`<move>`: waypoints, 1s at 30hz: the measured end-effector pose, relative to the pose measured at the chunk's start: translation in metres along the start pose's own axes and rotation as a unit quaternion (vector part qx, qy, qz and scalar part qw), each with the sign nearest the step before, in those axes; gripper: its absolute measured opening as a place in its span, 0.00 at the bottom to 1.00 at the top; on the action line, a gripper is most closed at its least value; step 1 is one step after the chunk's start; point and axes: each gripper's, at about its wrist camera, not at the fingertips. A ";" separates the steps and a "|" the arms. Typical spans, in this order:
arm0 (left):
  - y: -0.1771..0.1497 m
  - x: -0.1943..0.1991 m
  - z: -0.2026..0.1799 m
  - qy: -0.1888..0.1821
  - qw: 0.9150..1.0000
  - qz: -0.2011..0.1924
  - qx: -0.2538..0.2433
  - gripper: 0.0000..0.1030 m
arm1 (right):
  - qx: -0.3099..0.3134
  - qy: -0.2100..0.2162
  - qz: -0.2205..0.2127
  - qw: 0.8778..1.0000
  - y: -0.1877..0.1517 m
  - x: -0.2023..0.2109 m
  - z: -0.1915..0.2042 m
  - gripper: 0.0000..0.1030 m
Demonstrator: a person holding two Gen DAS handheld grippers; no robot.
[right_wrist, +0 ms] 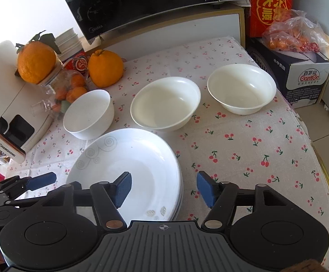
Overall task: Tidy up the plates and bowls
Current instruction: 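Open the left gripper to release the white plate and withdraw, then close the left gripper on the rim of the small white bowl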
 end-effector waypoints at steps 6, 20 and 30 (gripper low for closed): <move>0.020 0.008 0.017 0.021 0.999 -0.006 0.026 0.81 | 0.034 0.021 -0.025 0.999 0.019 0.013 0.030 0.86; 0.054 -0.026 0.067 0.040 0.992 -0.066 0.096 0.92 | 0.051 0.136 -0.040 0.989 0.064 -0.050 0.064 0.91; 0.062 -0.063 0.091 -0.014 0.980 -0.083 0.180 0.53 | -0.049 0.175 -0.008 0.983 0.081 -0.113 0.059 0.61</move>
Point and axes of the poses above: each gripper's, at about its wrist camera, not at the fingertips, and x roughly against the way its jaws point, z to its left, y to its top, and after that the axes turned 2 degrees about -x, right-handed
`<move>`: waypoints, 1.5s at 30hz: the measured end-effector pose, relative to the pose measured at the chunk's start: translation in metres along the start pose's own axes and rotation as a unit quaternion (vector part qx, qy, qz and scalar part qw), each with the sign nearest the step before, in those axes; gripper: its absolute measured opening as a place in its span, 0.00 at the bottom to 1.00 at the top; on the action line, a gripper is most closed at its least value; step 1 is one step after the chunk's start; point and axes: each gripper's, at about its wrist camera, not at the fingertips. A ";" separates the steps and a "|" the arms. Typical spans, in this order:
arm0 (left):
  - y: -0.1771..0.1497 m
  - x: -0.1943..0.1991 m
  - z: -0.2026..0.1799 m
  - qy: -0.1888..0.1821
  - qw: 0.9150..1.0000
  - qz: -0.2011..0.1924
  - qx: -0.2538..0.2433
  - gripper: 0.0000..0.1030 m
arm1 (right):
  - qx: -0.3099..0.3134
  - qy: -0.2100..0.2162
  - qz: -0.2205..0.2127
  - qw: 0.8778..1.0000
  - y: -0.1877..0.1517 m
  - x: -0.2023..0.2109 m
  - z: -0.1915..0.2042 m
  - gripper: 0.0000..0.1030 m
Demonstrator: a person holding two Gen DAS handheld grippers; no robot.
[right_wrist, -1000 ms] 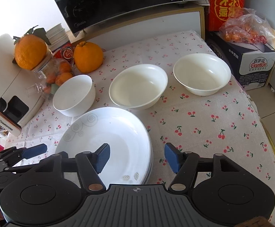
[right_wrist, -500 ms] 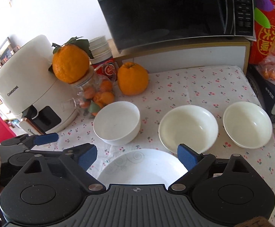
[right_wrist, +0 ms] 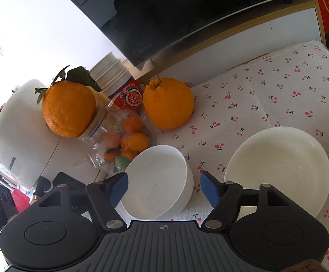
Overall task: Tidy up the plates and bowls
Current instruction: 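Close the left gripper on the rim of the small white bowl, then lift the white bowl with the left gripper and carry it toward the other bowls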
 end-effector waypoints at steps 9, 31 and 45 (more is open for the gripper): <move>-0.003 -0.017 0.002 0.001 1.000 0.010 0.017 0.26 | -0.016 -0.033 0.006 0.999 0.000 -0.022 -0.007 0.34; -0.001 -0.003 -0.010 0.001 1.000 0.004 -0.016 0.07 | 0.004 -0.052 -0.007 0.999 0.003 -0.006 0.003 0.12; 0.001 0.033 -0.028 -0.017 0.999 -0.005 -0.029 0.07 | 0.012 -0.039 -0.027 0.999 0.002 0.042 0.013 0.12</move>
Point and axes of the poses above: each gripper's, at about its wrist camera, not at the fingertips, and x roughly against the way its jaws point, z to its left, y to its top, and after that the axes turned 2 degrees about -x, right-handed
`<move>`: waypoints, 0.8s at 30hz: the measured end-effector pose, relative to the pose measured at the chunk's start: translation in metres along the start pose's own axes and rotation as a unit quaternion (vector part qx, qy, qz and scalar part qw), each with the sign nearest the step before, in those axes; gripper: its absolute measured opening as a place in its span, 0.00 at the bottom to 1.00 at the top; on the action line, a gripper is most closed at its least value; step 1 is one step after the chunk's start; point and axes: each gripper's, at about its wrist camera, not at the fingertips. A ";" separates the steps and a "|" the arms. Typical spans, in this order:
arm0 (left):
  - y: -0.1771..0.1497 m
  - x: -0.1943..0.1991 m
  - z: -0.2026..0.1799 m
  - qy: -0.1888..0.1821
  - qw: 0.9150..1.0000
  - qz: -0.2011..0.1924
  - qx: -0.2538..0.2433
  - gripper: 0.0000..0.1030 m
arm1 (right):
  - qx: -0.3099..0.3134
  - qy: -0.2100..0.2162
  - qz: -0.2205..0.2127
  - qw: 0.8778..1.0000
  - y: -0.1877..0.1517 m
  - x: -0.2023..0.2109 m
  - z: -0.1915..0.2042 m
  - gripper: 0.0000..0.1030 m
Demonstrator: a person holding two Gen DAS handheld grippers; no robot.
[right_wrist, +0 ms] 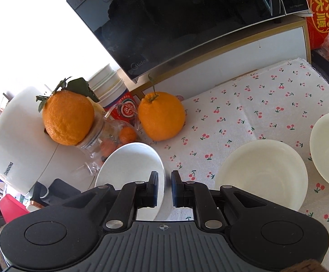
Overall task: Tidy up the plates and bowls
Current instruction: 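Lift the white bowl with the left gripper and carry it toward the other bowls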
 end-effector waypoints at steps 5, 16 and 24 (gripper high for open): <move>-0.001 0.011 -0.012 -0.024 1.000 0.006 0.010 0.07 | -0.007 -0.010 0.004 1.000 0.000 0.025 -0.004 0.12; -0.027 0.018 -0.072 -0.084 0.995 0.043 -0.017 0.07 | -0.033 -0.037 0.016 0.999 -0.011 0.094 -0.058 0.12; -0.054 0.012 -0.122 -0.123 0.988 0.079 -0.057 0.08 | -0.059 -0.068 0.026 0.996 -0.019 0.136 -0.108 0.12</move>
Point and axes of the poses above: each gripper's, at about its wrist camera, not at the fingertips, and x roughly against the way its jaws point, z to its left, y to its top, and after that the axes turned 2 degrees about -x, right-handed
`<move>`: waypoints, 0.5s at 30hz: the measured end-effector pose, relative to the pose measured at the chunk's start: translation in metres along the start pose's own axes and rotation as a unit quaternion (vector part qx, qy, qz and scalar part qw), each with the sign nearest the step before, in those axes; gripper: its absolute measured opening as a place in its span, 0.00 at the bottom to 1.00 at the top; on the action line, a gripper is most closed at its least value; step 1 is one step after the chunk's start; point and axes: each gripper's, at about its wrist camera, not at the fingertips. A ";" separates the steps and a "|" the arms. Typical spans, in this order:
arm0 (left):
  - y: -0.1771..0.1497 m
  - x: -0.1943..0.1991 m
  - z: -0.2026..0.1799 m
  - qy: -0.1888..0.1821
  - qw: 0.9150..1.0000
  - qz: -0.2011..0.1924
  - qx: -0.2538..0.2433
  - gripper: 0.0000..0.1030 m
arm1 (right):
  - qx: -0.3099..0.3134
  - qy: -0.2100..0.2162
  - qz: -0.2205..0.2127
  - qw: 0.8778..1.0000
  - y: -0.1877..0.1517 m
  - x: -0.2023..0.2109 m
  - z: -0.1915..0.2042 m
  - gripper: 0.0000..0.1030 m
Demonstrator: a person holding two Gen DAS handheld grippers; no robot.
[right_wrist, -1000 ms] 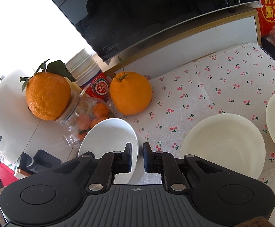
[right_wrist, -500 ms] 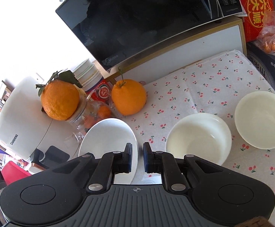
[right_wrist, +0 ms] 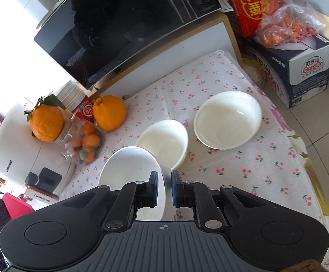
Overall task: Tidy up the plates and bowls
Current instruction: 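Lift the white bowl with the left gripper and carry it toward the other bowls, then lower the white bowl beside the plate stack and open the left gripper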
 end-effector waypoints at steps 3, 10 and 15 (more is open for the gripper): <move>-0.010 -0.010 -0.018 -0.008 1.000 0.018 -0.023 0.09 | -0.016 -0.010 0.009 1.000 -0.003 0.007 -0.024 0.13; -0.032 -0.030 -0.058 -0.008 0.995 0.049 -0.088 0.10 | -0.046 -0.045 0.043 0.997 -0.010 0.007 -0.070 0.13; -0.037 -0.045 -0.065 -0.006 0.992 0.072 -0.108 0.10 | -0.050 -0.060 0.057 0.995 -0.012 0.003 -0.085 0.13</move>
Point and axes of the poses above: each gripper's, at about its wrist camera, not at the fingertips, and x roughly against the way its jaws point, z to its left, y to its top, and after that the axes turned 2 degrees about -x, right-handed
